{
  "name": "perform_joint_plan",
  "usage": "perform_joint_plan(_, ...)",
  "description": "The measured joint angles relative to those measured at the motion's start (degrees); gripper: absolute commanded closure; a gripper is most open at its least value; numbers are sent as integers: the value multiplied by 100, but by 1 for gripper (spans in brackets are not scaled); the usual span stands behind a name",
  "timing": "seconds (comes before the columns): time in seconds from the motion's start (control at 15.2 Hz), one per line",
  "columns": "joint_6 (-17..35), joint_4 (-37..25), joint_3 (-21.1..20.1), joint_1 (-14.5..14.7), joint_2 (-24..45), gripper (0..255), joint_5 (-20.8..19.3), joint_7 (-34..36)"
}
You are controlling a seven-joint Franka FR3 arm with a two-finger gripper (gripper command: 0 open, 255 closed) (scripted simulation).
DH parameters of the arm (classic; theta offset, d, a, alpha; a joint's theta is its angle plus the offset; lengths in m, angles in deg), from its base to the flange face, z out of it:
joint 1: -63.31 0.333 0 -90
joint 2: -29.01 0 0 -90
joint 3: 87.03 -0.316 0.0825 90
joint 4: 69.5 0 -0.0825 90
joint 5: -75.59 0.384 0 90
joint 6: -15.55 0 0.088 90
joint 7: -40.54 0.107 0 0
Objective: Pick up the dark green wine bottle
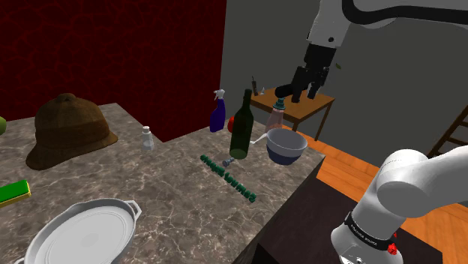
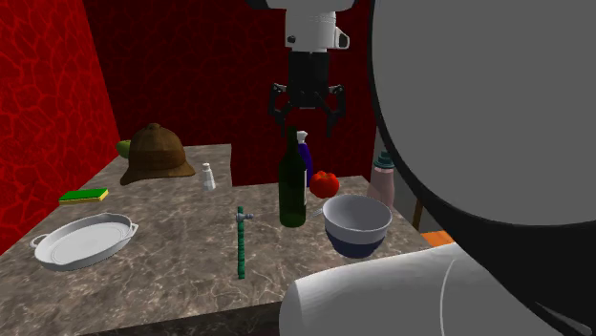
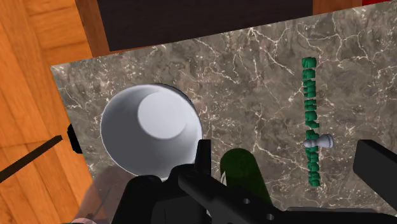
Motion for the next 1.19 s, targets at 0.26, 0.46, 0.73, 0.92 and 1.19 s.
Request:
perform_joint_plan(0.26,147,-281,-22,-16,465,0,-5,10)
perform_joint_plan(0.46,338,-769,2,-61,1203,0,-50,-38)
perform_joint_plan(0.73,499,-1471,-21,-89,2147,0,-87,-24)
perform_joint_plan(0.92,513,-2142,-17,-115,2890,0,-130,-37)
perform_joint_plan(1.19,406,-3128,-2,-146,3847,0,-188,-62)
